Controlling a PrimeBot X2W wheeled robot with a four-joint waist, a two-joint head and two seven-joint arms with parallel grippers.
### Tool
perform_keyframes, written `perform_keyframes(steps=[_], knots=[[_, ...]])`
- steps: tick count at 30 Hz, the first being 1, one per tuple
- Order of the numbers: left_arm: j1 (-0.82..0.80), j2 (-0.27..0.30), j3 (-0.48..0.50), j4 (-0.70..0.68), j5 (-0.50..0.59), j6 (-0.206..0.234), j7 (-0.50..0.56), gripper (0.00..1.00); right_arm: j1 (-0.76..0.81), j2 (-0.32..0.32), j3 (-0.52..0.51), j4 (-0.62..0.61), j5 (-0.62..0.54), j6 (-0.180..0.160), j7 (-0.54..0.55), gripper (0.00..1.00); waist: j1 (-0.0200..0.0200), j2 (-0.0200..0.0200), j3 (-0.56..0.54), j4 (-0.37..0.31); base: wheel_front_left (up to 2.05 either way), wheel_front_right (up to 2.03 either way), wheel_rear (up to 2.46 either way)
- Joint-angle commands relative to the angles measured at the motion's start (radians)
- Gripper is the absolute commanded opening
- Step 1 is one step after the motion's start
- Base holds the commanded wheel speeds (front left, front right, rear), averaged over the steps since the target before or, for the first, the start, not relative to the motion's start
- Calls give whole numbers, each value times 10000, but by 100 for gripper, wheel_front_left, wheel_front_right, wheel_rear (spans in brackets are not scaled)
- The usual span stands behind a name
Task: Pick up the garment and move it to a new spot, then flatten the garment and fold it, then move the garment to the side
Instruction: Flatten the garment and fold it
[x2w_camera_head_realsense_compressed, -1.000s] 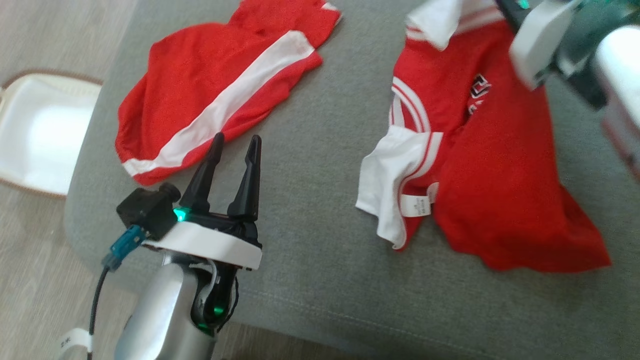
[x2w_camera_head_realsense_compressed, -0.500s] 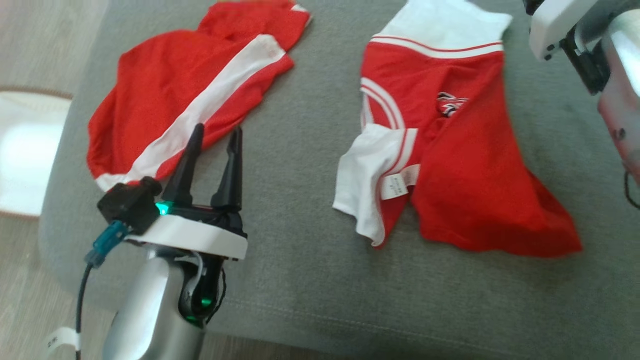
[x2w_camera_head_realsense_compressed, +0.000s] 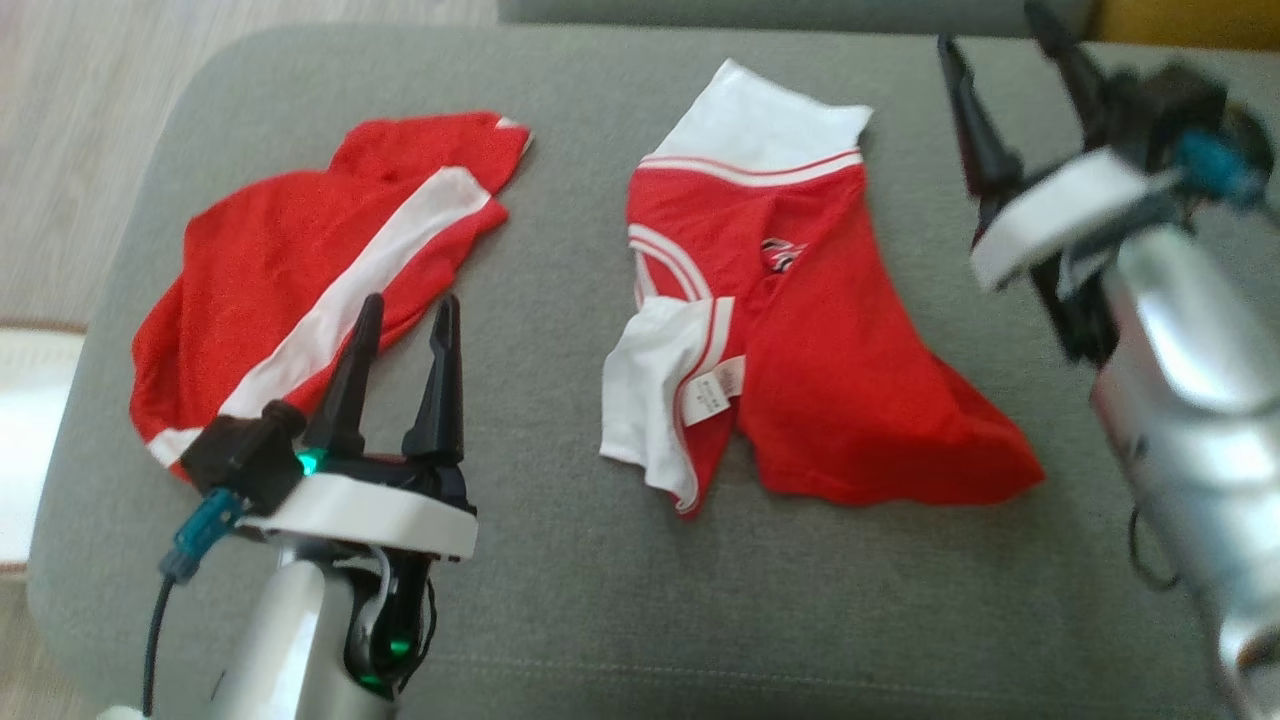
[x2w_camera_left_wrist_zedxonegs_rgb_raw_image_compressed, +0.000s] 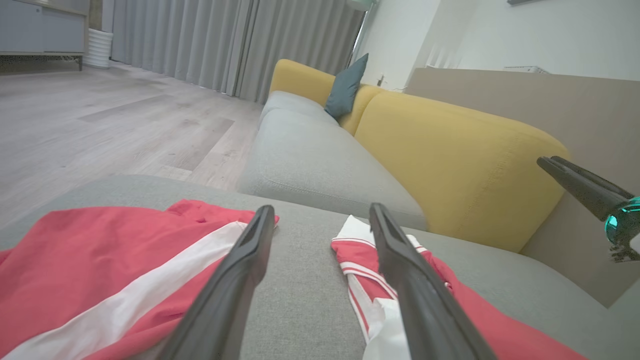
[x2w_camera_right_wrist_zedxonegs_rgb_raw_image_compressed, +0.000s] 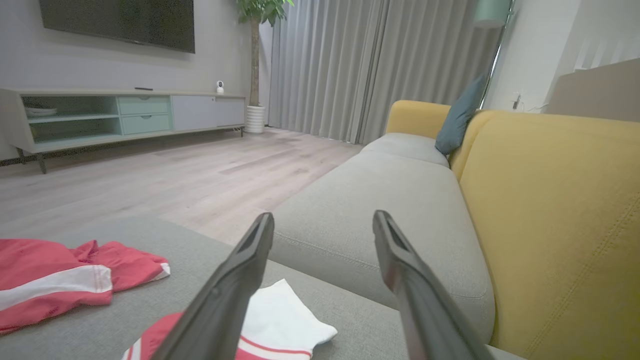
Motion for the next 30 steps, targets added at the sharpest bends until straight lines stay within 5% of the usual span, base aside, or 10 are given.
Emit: perform_keyframes(steps=[1, 11, 16, 23, 30], knots=[[-267, 83, 315, -367, 113, 65, -92, 100, 112, 116, -50, -399, -137, 65, -103, 100, 1, 0, -244, -220, 0, 0, 0], [186, 83, 470, -576, 161, 194, -92, 100, 5071, 1830, -3019, -5138, -2397, 65, 141, 100, 1, 0, -698, -587, 0, 0, 0], [270, 83, 445, -645, 159, 202, -92, 100, 6656, 2173, -3354, -6502, -2868, 65, 357, 100, 1, 0, -659, -641, 0, 0, 0], [175, 83, 364, -640, 174, 143, -92, 100, 7243, 2213, -2519, -7131, -2565, 65, 695, 100, 1, 0, -476, -504, 0, 0, 0], [47, 83, 312, -557, 144, 88, -92, 100, 7381, 2216, -1154, -6439, -2863, 65, 1568, 100, 1, 0, -148, -130, 0, 0, 0]])
